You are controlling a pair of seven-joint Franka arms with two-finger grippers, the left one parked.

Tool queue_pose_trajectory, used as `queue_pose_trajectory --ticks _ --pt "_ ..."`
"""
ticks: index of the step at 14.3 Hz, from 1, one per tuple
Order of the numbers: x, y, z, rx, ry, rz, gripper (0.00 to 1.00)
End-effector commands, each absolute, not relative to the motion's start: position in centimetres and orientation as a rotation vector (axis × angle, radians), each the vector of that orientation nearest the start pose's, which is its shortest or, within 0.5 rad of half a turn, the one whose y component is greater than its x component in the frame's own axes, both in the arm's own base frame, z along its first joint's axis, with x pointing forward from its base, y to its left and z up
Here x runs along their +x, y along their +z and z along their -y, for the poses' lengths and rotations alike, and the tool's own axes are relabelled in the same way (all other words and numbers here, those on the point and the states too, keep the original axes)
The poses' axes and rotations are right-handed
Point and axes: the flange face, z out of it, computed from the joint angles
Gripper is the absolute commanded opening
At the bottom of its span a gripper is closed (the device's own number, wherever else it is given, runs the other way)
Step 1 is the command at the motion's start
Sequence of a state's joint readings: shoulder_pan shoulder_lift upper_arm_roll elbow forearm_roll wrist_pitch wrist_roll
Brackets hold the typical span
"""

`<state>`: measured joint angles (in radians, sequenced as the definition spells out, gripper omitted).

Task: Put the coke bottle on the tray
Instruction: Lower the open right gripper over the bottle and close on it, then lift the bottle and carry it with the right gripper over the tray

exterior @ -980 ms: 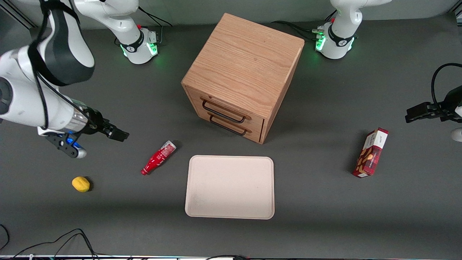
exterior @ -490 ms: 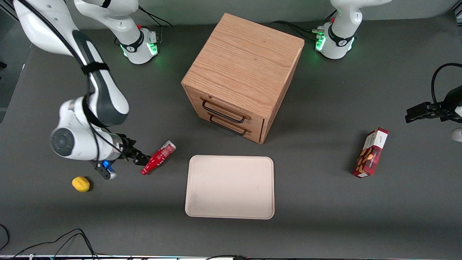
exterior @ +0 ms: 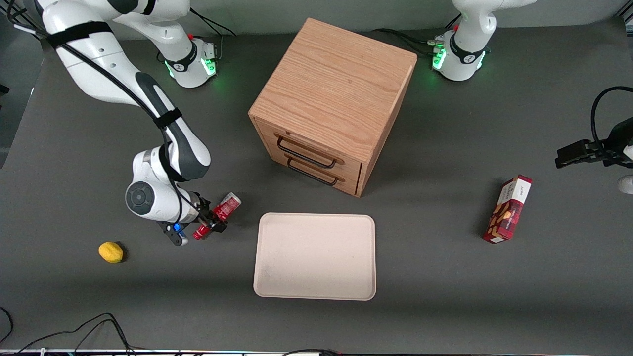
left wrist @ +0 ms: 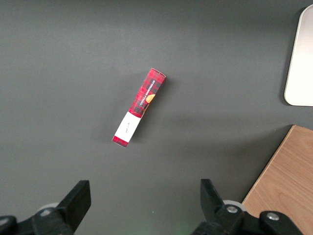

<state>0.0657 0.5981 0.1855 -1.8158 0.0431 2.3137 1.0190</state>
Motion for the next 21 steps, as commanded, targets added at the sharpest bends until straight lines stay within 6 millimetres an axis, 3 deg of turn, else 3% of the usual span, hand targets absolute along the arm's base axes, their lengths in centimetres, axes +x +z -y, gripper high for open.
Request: queue_pose_trajectory --ticks 1,5,6,7,8,11,14,17,21 --pt "62.3 19.6 -15.6 -2.833 0.190 -1.239 1.00" --pt "61.3 17.7 -15.5 -2.828 0.195 -1.252 1.00" --pt "60.9 17.3 -15.4 -2.834 0.194 -1.244 0.85" --pt "60.9 17.3 -15.5 -2.862 0.176 -1.212 0.24" --pt "60.7 17.4 -16.2 -2.869 0.177 -1.198 0.00" --pt "61.1 18.9 -16.2 -2.884 0.159 -1.162 0.00" --pt "61.9 23.5 -15.8 -2.938 0.114 -1.010 0.00" --pt "63.9 31.4 -14.3 -3.018 0.045 -0.743 0.00" --pt "67.9 43.6 -14.4 -3.065 -0.017 -0.462 0.00"
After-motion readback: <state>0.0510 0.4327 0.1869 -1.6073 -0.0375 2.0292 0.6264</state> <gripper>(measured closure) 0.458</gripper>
